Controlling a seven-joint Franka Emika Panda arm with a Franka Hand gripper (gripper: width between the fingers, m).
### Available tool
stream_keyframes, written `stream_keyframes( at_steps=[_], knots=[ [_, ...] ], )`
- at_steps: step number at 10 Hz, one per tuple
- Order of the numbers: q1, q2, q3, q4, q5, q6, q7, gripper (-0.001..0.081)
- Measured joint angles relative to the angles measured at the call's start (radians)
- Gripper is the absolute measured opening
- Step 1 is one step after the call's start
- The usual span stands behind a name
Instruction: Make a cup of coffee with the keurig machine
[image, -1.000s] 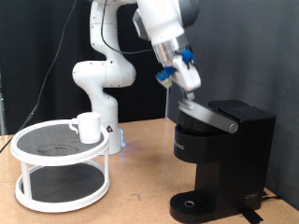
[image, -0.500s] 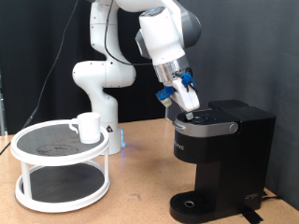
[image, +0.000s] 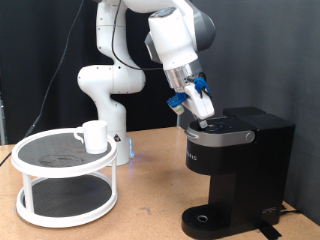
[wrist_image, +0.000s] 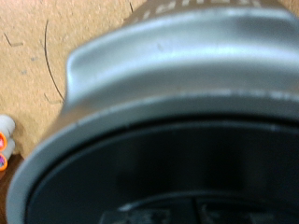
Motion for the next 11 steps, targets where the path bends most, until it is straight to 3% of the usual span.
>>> stream_keyframes(
  at_steps=[6, 8, 11],
  knots=[
    [0.0, -0.027, -0.015, 0.035, 0.268, -0.093, -0.154, 0.0],
    [-0.001, -0.026, -0.016, 0.028, 0.24, -0.112, -0.151, 0.0],
    [-0.001, -0.075, -0.057, -0.007, 0.279, -0.261, -0.19, 0.0]
  ],
)
